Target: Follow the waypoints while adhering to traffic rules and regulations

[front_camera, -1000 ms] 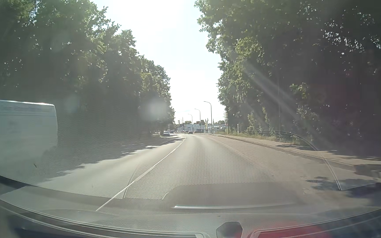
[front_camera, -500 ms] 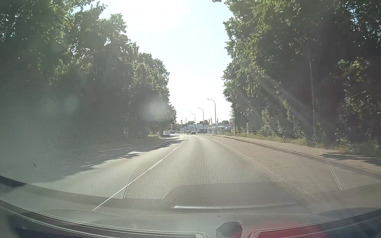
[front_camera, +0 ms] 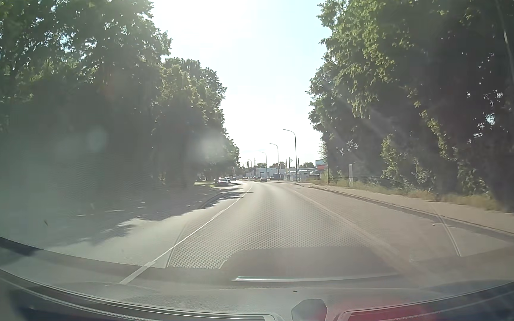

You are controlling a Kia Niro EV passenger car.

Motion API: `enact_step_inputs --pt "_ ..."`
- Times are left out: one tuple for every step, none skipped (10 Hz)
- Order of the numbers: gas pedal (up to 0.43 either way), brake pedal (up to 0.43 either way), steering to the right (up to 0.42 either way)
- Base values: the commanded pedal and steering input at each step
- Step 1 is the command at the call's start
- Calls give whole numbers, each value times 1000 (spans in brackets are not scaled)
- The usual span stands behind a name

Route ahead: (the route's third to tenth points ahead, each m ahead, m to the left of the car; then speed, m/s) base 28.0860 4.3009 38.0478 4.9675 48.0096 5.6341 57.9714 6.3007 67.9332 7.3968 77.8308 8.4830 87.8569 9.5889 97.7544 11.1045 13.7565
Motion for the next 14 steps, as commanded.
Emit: enact_step_inputs --pt "209 6 -7" --pt "209 6 -7" --pt "220 6 -7" --pt "220 6 -7" --pt "220 6 -7" --pt "220 6 -7" --pt "220 6 -7" --pt "220 6 -7" --pt "220 6 -7" --pt "220 6 -7" --pt "220 6 -7" --pt "220 6 -7" --pt "220 6 -7" --pt "220 6 -7"
